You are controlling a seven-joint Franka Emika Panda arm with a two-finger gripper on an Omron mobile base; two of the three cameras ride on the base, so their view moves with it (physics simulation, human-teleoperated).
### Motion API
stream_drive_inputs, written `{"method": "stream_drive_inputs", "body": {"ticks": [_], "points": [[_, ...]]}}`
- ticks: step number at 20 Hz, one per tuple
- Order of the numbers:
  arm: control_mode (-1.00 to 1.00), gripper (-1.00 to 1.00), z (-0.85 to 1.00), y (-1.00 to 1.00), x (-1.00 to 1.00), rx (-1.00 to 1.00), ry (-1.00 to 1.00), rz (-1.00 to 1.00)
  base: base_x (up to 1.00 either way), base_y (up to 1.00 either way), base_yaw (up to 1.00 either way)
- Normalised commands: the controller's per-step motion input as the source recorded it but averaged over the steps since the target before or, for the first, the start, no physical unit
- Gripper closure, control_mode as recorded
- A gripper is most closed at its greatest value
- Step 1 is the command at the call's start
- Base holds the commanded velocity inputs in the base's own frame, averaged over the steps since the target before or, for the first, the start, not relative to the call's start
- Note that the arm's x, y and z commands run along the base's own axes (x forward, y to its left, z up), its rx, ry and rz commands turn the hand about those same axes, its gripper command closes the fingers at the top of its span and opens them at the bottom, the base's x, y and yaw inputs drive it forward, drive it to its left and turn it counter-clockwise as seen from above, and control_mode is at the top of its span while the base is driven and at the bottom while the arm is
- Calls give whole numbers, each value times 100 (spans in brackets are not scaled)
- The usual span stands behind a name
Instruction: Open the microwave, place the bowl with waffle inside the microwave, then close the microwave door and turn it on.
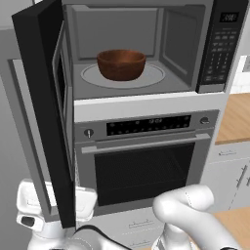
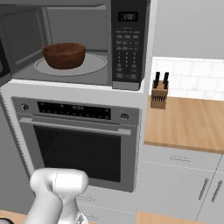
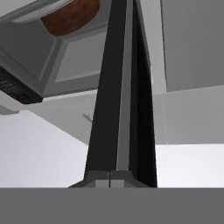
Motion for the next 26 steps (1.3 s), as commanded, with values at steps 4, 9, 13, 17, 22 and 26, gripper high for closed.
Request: {"method": "stream_drive_inputs", "body": {"ticks": [4, 9, 13, 17, 22, 26], "points": [[-100, 100, 32, 2, -3, -2, 0, -5, 0, 0, 0], [-100, 100, 84, -2, -16, 4, 2, -4, 0, 0, 0], [-100, 100, 100, -24, -6, 17, 13, -2, 0, 0, 0], [-100, 100, 100, -73, -7, 29, 14, 0, 0, 0, 0], [-100, 100, 100, -100, -4, 36, 20, 0, 0, 0, 0], [-100, 100, 100, -100, -1, 36, 26, 0, 0, 0, 0]]}}
